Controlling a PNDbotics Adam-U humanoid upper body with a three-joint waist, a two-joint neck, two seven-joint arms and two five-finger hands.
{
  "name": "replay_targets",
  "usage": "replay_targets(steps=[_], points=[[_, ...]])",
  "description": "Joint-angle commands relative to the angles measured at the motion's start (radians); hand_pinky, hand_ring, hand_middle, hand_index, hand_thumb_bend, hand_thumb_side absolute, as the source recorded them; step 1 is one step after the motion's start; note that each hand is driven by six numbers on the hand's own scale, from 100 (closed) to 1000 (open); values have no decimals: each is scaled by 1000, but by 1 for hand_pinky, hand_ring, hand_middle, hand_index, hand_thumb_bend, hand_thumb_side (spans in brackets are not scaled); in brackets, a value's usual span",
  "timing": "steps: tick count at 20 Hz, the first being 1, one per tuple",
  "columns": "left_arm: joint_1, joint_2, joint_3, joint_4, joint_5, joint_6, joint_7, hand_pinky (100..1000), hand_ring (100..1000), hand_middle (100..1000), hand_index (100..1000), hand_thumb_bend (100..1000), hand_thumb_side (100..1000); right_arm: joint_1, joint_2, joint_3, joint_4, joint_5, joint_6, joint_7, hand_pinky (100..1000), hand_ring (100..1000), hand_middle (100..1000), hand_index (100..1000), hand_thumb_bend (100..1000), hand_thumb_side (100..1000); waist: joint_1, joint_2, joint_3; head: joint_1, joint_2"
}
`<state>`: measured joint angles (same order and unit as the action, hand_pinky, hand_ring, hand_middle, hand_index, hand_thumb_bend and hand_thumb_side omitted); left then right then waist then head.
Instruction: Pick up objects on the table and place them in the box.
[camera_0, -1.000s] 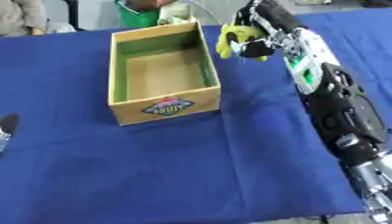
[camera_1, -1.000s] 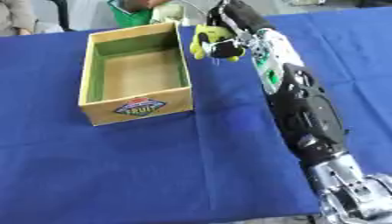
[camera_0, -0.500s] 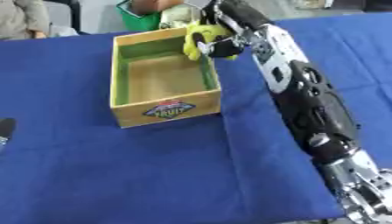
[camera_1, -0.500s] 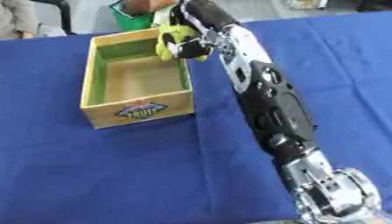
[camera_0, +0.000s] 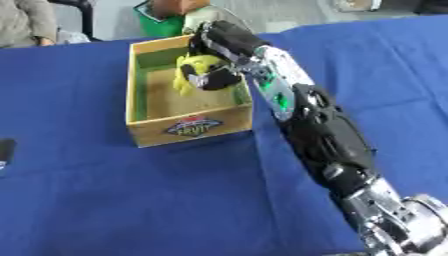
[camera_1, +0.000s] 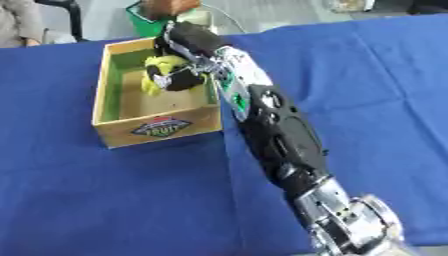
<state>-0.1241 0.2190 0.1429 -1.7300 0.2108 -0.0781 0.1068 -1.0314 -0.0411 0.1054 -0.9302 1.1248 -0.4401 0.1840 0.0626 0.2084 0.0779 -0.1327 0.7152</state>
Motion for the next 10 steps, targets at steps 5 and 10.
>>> replay_targets(steps=[5,10], points=[[-7,9,0,-11,5,-1,-1,491,409,465,623,698,217,-9,7,-2,30,39,46,-22,721,693,688,794,100,161,3,-18,-2,0,-13],[-7,9,0,-11,5,-1,0,491,409,465,623,698,217,-5,2,-11,21,43,82,-21,919,907,910,964,100,279,4,-19,-5,0,-13]])
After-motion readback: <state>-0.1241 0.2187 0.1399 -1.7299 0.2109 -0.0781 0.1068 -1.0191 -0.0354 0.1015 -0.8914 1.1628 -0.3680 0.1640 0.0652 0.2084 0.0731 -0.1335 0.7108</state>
